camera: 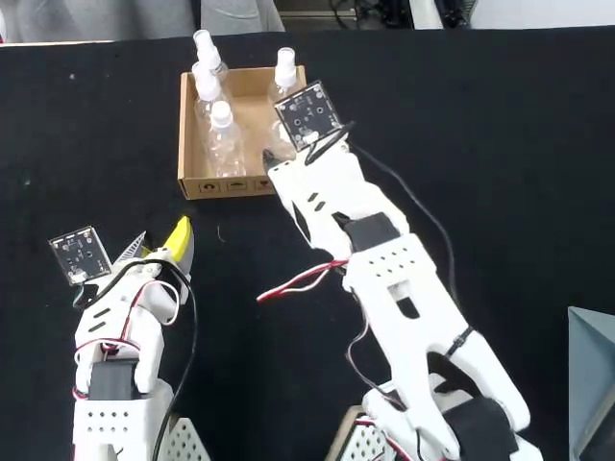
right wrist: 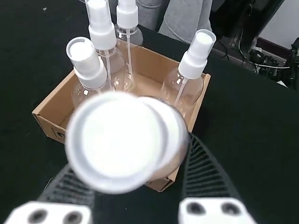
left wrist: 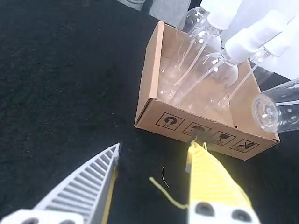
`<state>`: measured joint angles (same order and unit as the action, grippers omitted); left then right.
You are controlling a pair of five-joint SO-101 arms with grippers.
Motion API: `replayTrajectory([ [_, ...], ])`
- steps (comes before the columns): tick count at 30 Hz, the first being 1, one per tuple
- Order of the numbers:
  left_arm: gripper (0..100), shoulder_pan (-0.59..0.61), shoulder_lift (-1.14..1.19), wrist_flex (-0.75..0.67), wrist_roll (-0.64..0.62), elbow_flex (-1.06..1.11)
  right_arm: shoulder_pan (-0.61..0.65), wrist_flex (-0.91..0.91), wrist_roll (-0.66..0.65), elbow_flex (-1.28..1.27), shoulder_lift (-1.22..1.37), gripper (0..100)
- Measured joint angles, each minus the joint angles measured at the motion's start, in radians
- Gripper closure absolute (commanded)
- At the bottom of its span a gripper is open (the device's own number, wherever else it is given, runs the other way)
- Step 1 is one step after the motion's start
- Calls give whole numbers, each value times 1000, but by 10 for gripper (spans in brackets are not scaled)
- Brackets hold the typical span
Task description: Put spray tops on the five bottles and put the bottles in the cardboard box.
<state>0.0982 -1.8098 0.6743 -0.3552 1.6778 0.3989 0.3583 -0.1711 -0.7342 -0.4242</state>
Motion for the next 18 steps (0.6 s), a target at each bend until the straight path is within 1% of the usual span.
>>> replayTrajectory([
  [4,783,0,0,0,0,0,0,-48,0,0,3,895],
  [13,783,0,0,0,0,0,0,-66,0,0,58,895],
  [18,783,0,0,0,0,0,0,-141,2,0,58,895],
])
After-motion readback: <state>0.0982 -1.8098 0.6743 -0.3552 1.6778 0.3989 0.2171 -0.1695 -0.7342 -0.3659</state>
